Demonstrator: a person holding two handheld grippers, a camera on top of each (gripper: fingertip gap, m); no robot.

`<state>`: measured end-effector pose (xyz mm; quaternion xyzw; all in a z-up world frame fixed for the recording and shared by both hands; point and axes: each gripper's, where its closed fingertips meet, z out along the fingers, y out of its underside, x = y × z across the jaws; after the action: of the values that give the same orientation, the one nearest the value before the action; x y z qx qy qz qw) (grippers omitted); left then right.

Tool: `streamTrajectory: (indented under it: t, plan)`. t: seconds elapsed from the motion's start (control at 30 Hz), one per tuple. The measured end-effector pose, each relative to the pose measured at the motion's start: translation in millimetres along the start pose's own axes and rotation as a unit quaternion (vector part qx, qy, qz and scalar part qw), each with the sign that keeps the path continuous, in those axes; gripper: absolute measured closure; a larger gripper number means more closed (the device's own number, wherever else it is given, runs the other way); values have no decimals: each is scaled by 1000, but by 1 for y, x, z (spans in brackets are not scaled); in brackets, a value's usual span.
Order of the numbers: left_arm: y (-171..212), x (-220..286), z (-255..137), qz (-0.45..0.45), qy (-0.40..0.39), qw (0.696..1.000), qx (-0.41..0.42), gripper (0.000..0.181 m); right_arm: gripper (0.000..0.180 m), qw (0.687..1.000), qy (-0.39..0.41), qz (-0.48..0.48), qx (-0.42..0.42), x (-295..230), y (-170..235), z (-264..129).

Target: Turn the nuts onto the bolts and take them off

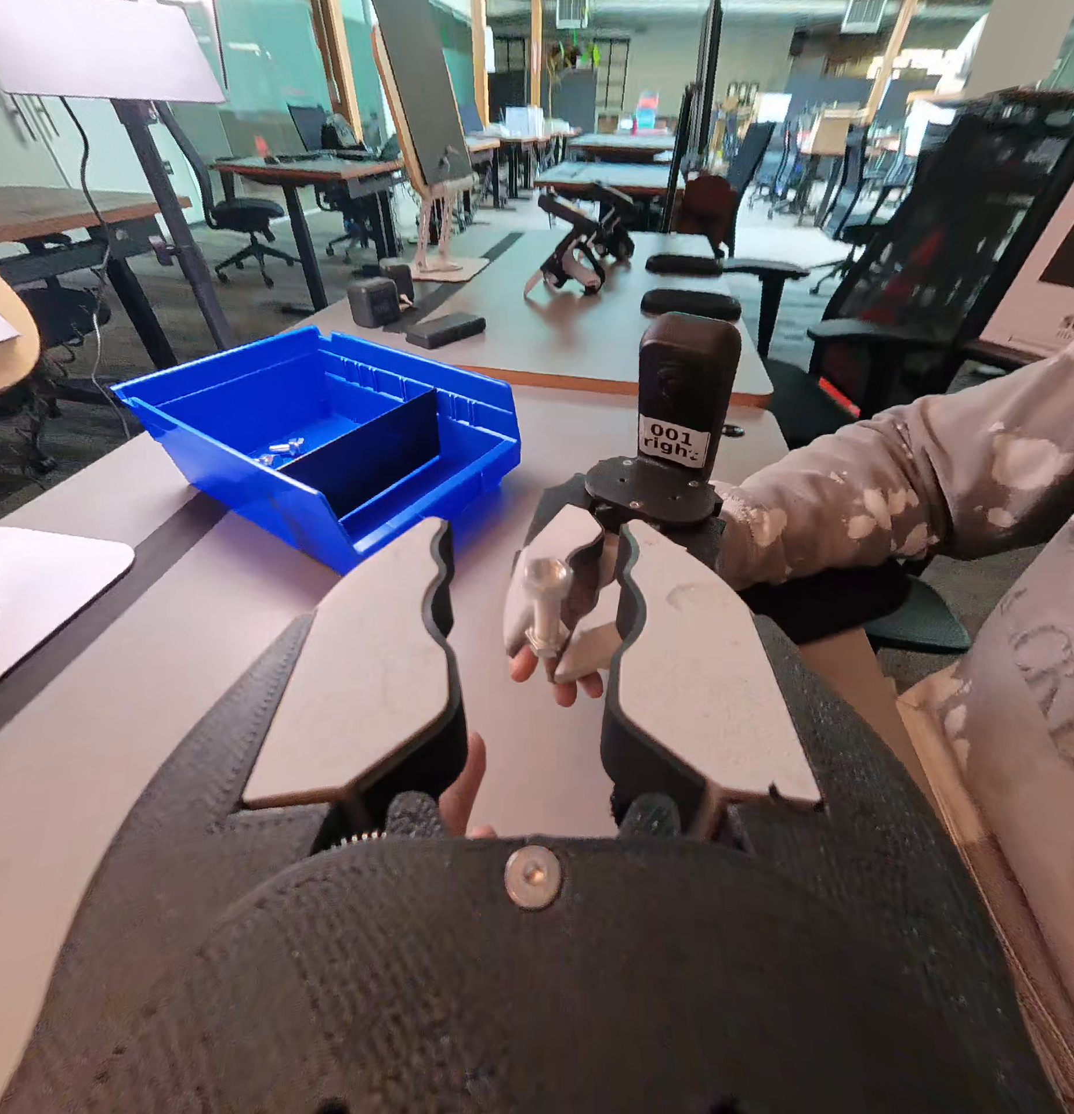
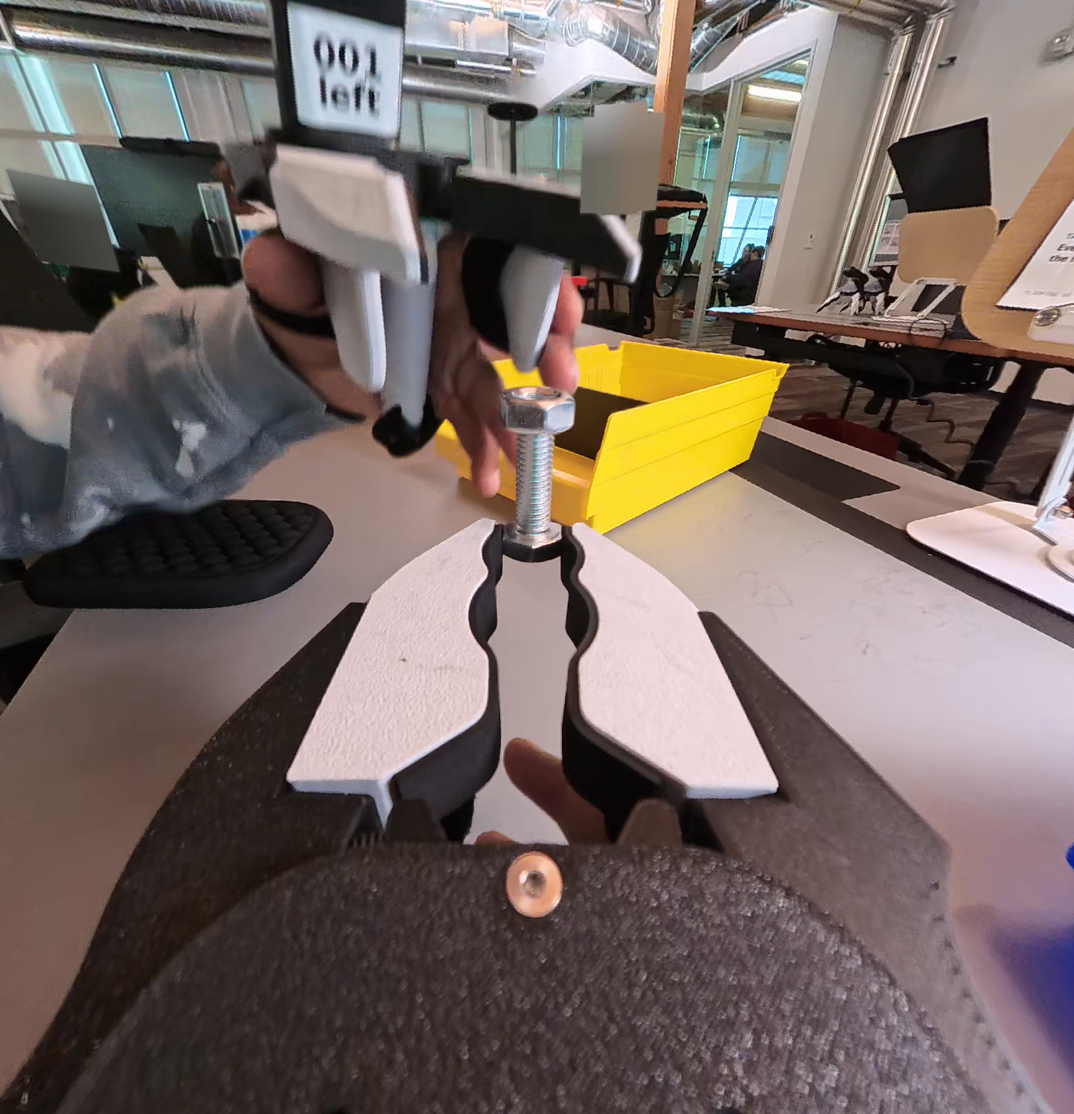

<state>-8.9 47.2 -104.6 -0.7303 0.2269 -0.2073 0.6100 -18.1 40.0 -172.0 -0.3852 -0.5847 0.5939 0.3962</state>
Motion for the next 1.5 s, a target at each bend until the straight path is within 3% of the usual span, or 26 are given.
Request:
streamTrajectory:
  t: [0.33,0.63,1.5]
  plan:
    - [41,0,13,-64,6,997,38,142,162,1000,-5,10,10,3,1,-1]
    - [46,3,10,-84,12,995,52,153,162,1000,-21,18,-3,-2,9,4]
    - [36,6,5,-83,19,993,77,162,162,999,-29,11,8,-7,8,4]
